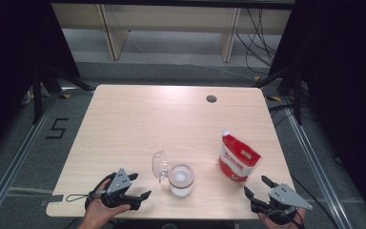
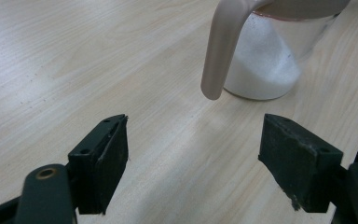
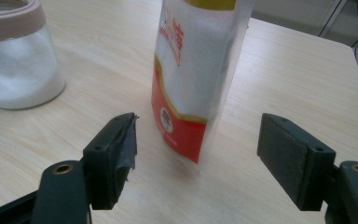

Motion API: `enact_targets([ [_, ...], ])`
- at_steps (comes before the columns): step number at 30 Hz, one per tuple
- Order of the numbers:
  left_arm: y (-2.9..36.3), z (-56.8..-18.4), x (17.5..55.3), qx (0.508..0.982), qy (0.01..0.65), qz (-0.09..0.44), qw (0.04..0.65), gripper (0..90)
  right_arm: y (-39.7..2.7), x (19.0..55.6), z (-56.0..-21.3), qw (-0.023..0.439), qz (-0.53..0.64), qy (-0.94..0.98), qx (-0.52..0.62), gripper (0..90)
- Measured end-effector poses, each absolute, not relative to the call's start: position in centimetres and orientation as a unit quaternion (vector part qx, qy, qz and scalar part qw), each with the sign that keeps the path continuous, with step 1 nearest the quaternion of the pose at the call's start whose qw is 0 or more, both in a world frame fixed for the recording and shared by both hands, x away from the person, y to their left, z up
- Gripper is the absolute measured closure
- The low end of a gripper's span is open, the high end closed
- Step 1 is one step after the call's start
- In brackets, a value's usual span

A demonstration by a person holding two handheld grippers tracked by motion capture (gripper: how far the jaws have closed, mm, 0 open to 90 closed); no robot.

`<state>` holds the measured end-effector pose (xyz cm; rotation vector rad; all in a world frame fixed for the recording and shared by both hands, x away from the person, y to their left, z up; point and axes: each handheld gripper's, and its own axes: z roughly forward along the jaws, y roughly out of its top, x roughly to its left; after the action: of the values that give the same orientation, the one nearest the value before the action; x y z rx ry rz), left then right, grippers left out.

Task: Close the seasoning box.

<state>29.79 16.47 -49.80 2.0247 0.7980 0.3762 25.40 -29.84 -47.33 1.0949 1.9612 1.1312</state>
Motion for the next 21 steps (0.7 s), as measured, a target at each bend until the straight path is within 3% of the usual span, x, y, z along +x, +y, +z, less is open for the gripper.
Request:
enact_targets([
  [5, 16.6, -49.6, 29.7, 0.822, 0.311, 0.156, 0.452, 24.2, -29.9, 25.4, -47.3, 0.309, 0.427, 0.743, 0.412, 29.2],
  [14, 16.6, -48.8, 29.5, 0.823, 0.303, 0.156, 0.456, 39.0, -29.7, 25.4, -47.3, 0.297, 0.428, 0.741, 0.423, 29.2],
  [19, 16.2, -48.1, 29.3, 0.819, 0.29, 0.159, 0.469, 64.7, -29.8, 25.4, -47.3, 0.303, 0.428, 0.741, 0.419, 29.2],
  [20, 16.2, -47.9, 29.2, 0.818, 0.286, 0.167, 0.471, 64.7, -29.7, 25.4, -47.3, 0.298, 0.43, 0.74, 0.423, 29.2],
  [21, 16.1, -47.4, 29.2, 0.818, 0.273, 0.179, 0.473, 74.2, -29.7, 25.4, -47.3, 0.298, 0.429, 0.741, 0.422, 29.2],
])
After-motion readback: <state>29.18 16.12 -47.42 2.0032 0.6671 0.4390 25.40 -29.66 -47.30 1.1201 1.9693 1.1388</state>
